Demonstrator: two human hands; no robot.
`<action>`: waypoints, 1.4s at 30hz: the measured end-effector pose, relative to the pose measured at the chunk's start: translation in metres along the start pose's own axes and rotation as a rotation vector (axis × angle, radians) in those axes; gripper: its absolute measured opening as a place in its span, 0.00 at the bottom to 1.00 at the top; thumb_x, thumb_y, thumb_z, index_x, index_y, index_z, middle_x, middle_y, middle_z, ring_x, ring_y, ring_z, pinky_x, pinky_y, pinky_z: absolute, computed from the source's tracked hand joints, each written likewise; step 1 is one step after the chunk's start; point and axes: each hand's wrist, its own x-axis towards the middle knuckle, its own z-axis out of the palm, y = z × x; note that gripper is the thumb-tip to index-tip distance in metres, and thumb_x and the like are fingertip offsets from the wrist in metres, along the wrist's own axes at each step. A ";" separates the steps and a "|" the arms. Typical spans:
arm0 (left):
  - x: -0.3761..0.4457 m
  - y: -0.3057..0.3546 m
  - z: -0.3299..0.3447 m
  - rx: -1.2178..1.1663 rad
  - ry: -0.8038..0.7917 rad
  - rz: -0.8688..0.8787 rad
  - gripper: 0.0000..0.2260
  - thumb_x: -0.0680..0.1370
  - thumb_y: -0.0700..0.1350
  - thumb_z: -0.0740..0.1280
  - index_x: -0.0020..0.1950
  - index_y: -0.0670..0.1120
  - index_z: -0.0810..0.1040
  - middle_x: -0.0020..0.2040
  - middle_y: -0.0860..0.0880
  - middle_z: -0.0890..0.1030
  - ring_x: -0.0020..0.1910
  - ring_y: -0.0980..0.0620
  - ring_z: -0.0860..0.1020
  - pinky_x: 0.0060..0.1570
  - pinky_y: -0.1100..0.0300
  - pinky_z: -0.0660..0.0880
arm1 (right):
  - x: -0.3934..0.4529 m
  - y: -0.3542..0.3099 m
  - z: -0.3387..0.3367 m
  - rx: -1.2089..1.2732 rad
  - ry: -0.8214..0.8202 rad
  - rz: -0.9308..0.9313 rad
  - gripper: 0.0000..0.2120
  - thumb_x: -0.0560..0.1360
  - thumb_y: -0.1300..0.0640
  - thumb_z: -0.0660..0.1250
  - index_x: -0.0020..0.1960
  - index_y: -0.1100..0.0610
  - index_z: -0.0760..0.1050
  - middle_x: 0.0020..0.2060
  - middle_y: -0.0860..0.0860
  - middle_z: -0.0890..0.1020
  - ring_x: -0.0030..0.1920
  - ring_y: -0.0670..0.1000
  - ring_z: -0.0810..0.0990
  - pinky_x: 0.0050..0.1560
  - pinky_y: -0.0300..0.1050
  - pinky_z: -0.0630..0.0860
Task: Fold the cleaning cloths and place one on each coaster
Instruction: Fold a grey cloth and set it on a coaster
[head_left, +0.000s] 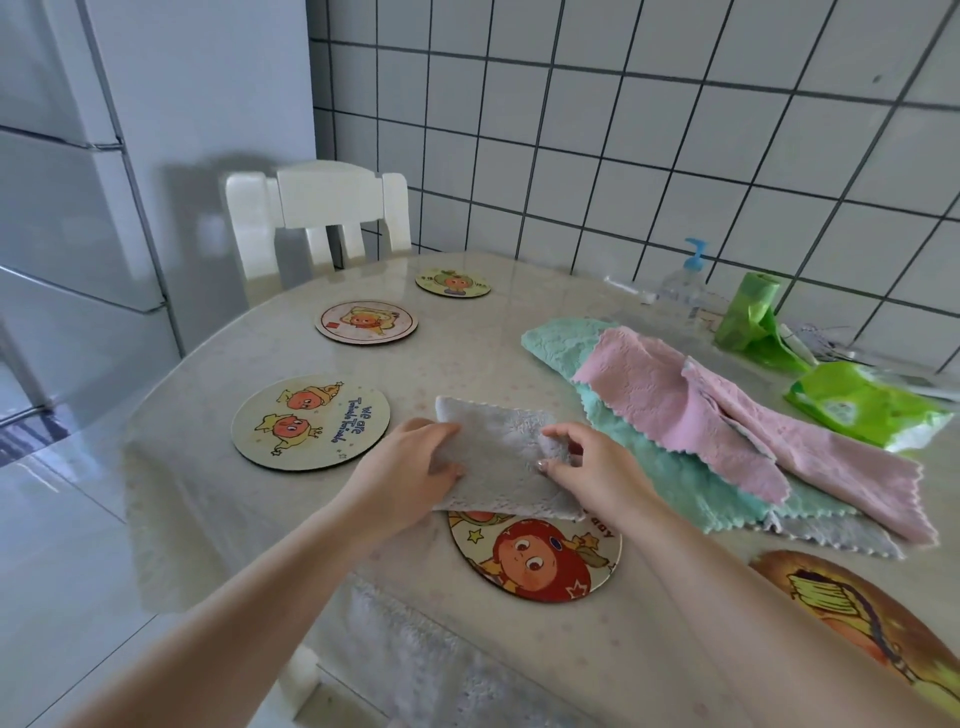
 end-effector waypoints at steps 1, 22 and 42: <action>0.000 0.000 0.001 -0.028 0.034 0.021 0.23 0.77 0.50 0.64 0.71 0.51 0.66 0.68 0.52 0.68 0.62 0.52 0.71 0.59 0.58 0.71 | -0.001 -0.002 0.000 0.042 0.020 -0.008 0.19 0.74 0.54 0.68 0.64 0.48 0.72 0.61 0.48 0.76 0.59 0.48 0.75 0.56 0.40 0.69; 0.210 -0.059 -0.042 -1.029 -0.161 -0.415 0.21 0.74 0.36 0.67 0.62 0.57 0.75 0.61 0.46 0.75 0.54 0.44 0.79 0.41 0.54 0.79 | 0.176 -0.022 0.013 0.574 0.134 0.032 0.14 0.73 0.60 0.68 0.49 0.40 0.76 0.44 0.43 0.80 0.38 0.40 0.77 0.42 0.37 0.77; 0.500 -0.136 -0.070 -0.301 -0.338 -0.156 0.27 0.76 0.34 0.61 0.73 0.52 0.62 0.74 0.54 0.62 0.70 0.55 0.63 0.64 0.62 0.62 | 0.441 -0.047 0.022 0.622 -0.009 0.471 0.19 0.72 0.66 0.65 0.62 0.55 0.75 0.39 0.51 0.82 0.45 0.55 0.83 0.55 0.53 0.78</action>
